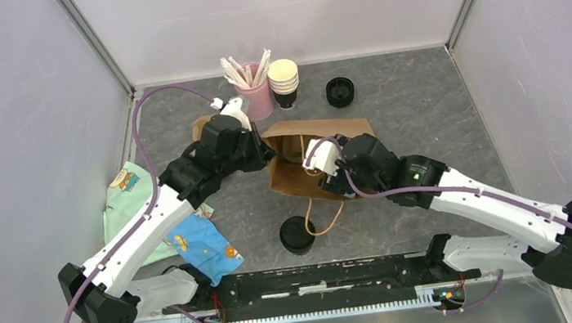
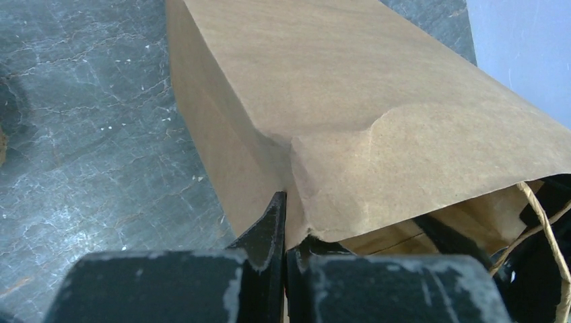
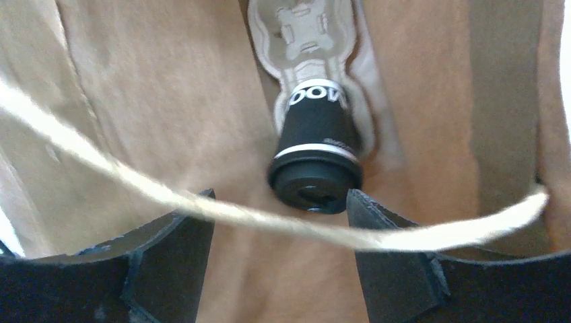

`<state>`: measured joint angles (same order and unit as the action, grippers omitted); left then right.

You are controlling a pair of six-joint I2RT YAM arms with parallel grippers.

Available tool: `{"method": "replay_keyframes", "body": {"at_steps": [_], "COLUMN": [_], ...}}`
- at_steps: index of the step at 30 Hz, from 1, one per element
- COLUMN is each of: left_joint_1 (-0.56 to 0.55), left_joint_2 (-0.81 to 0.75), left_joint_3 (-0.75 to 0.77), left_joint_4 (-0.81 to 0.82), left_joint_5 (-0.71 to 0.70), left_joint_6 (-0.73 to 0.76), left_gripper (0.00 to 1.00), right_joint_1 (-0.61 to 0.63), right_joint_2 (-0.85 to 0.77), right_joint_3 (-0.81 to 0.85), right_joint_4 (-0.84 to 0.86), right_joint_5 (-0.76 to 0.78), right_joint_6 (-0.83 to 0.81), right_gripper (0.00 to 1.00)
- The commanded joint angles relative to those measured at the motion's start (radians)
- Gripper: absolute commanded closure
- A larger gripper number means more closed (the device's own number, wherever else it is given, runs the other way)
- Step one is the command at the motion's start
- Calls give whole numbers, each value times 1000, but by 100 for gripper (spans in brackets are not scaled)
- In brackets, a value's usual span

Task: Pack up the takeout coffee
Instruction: Pick up the coffee cup from the cup tray.

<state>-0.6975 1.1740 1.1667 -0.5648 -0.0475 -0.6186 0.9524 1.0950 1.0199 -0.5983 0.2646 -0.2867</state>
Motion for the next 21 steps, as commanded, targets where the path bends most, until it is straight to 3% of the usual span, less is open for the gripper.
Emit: {"method": "replay_keyframes", "body": {"at_steps": [1, 10, 17, 21], "left_joint_1": [-4, -4, -4, -4], "left_joint_2": [-65, -80, -71, -55], "left_joint_3": [-55, -101, -61, -12], "left_joint_4": [81, 138, 84, 24], "left_joint_5": [-40, 41, 27, -15], "left_joint_6": [60, 54, 52, 47], "left_gripper": [98, 98, 98, 98], "right_joint_1": [-4, -11, -42, -44], "right_joint_2": [-58, -4, -33, -122], "right_joint_3": [-46, -75, -85, -142], "right_joint_4": [79, 108, 126, 29], "right_joint_5": [-9, -100, -201, -262], "right_joint_6": [-361, -683, -688, -805], "right_gripper": [24, 28, 25, 22]}}
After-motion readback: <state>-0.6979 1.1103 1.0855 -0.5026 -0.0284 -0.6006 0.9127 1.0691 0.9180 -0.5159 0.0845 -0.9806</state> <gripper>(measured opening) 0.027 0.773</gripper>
